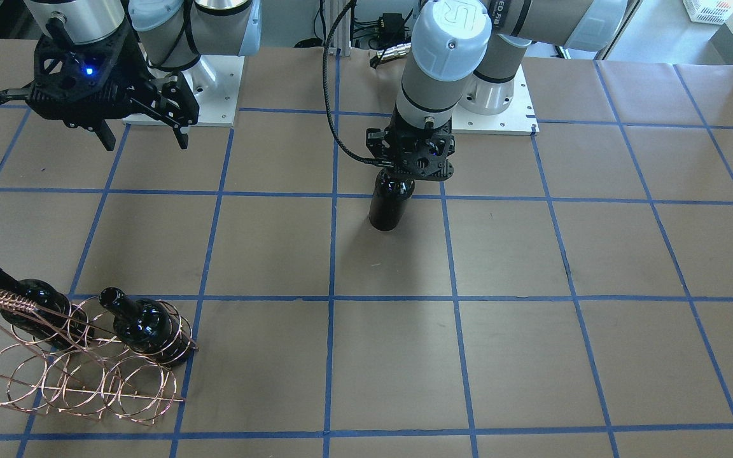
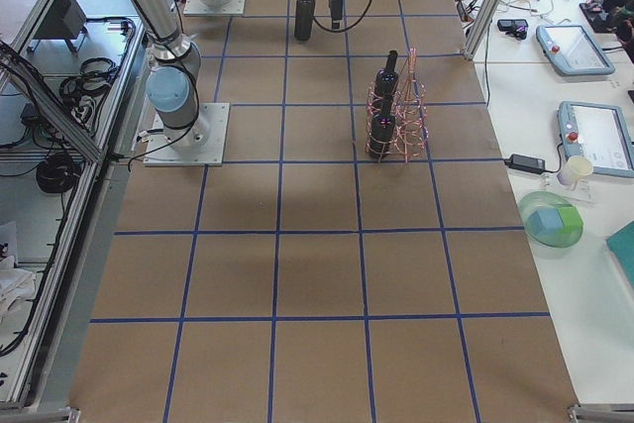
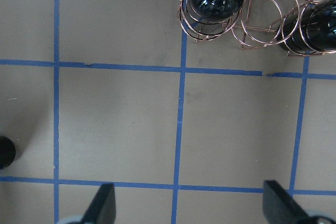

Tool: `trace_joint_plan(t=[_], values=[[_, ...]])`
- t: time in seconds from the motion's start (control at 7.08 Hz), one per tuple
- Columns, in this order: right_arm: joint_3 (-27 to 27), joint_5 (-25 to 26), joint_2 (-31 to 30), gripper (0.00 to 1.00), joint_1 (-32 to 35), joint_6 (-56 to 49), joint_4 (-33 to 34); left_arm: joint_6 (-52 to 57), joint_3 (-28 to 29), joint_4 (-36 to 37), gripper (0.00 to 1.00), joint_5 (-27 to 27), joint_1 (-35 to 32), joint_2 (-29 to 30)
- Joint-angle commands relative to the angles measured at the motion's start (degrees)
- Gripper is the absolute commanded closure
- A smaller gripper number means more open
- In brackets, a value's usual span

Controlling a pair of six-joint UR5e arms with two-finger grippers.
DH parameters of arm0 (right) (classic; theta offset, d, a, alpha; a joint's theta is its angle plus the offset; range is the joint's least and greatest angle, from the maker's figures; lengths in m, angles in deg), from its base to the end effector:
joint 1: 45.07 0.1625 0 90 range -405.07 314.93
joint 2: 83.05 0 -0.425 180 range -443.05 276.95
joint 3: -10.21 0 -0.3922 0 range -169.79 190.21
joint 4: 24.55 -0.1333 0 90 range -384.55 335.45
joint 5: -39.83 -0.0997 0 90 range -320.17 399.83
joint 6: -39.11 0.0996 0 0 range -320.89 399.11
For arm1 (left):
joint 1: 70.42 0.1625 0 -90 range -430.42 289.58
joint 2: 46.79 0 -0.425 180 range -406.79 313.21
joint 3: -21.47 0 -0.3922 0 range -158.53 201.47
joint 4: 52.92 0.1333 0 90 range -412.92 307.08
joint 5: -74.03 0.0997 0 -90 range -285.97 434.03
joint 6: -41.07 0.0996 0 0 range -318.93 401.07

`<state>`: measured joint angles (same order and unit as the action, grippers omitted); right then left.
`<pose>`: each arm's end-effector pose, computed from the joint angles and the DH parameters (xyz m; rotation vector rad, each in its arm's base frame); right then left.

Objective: Place wine into wine basket
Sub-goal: 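Lower the upright bottle onto the table center, then open the left gripper and raise it away from the standing bottle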

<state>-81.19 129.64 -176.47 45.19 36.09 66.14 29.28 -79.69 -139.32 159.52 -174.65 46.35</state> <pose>0.1358 -0.4703 0.5058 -0.0899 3.1372 -0.0743 -0.2555 -0.4334 0.3739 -0.0544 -3.0913 -0.3095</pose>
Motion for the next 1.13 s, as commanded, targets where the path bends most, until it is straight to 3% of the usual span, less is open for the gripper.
trace_joint_plan(t=[0.0,0.28,0.71,0.99], values=[[-0.1,-0.1,-0.1,0.00,0.0,0.0,-0.1,-0.2,0.2,-0.1,0.25,0.0,0.0,-0.1],[-0.1,0.0,-0.2,0.00,0.0,-0.1,-0.1,-0.3,0.7,-0.1,0.00,0.2,0.0,-0.2],[-0.1,-0.1,-0.2,0.00,0.0,-0.1,-0.2,-0.4,10.0,-9.8,0.00,0.9,1.0,-0.6],[-0.1,-0.4,-0.1,0.00,0.0,0.2,-0.2,0.5,16.5,-10.3,0.00,0.6,4.5,-0.5]])
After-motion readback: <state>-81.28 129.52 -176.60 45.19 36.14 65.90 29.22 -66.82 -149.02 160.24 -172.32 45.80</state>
